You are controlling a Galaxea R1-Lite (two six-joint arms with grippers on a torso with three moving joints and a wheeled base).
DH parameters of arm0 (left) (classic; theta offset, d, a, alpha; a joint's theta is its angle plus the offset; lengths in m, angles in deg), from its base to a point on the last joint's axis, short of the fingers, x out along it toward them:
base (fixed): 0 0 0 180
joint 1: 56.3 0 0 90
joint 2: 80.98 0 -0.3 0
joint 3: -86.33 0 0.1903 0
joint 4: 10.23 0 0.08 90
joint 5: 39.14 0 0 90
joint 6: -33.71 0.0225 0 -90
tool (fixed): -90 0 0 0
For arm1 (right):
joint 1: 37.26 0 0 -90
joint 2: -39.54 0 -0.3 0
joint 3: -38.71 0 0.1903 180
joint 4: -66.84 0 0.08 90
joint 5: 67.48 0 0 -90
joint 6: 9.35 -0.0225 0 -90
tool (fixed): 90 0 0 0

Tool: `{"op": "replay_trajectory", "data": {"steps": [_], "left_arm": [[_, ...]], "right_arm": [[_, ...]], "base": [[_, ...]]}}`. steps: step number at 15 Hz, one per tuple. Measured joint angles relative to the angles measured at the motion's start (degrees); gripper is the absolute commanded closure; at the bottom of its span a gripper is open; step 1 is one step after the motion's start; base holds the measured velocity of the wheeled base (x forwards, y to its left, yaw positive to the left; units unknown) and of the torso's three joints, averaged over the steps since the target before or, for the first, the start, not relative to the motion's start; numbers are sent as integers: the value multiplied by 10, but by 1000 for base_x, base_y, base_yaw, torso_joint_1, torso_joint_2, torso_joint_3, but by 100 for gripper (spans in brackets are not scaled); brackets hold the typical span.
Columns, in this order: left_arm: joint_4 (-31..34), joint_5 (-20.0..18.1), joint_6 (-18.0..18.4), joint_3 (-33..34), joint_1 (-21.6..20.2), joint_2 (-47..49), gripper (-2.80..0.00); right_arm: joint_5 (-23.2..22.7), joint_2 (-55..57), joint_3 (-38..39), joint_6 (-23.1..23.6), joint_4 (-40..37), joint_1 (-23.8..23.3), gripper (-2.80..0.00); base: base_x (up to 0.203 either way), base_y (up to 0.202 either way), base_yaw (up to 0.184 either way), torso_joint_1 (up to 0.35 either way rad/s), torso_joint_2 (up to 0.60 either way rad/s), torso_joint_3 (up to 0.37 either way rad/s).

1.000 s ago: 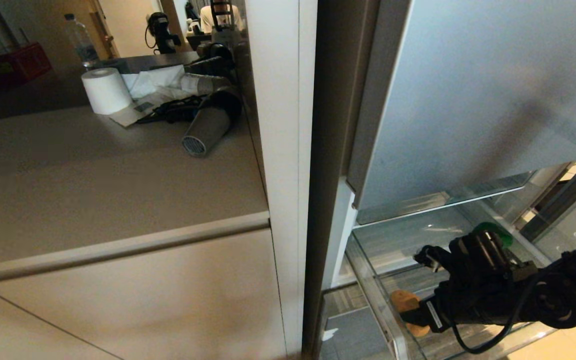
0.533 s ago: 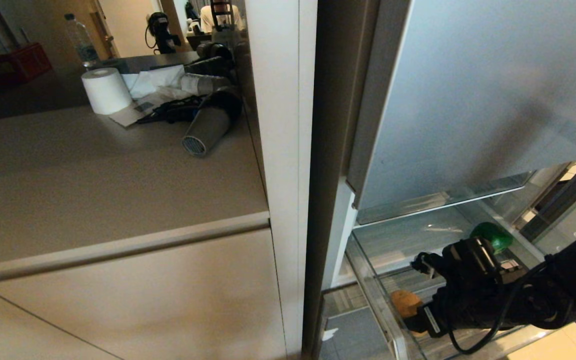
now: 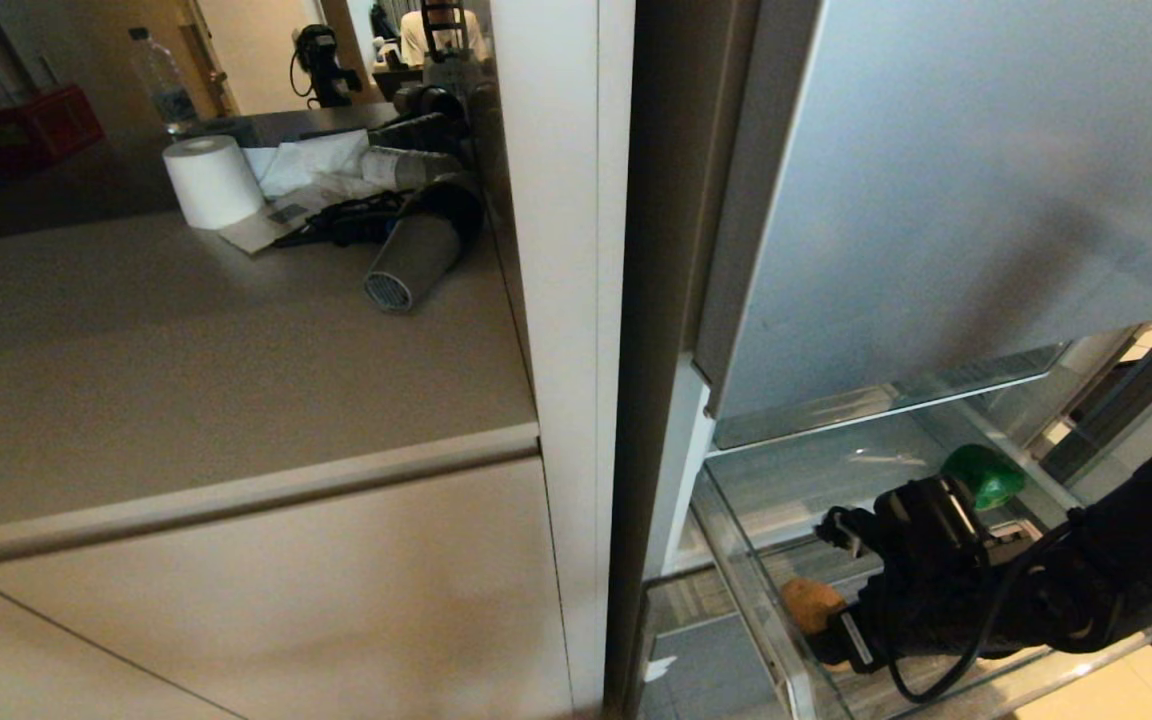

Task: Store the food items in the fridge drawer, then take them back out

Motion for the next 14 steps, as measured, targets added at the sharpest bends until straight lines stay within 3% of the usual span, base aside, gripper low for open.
{"op": "replay_trajectory", "data": {"steps": [9,14], "left_arm": [[0,0,0,0,0,0,0],[0,0,0,0,0,0,0]], "right_arm": [[1,11,-14,3,13,10,-280],[28,16,-16,4,13,13,-280]], "base": [[0,0,0,0,0,0],[0,0,0,0,0,0]]}}
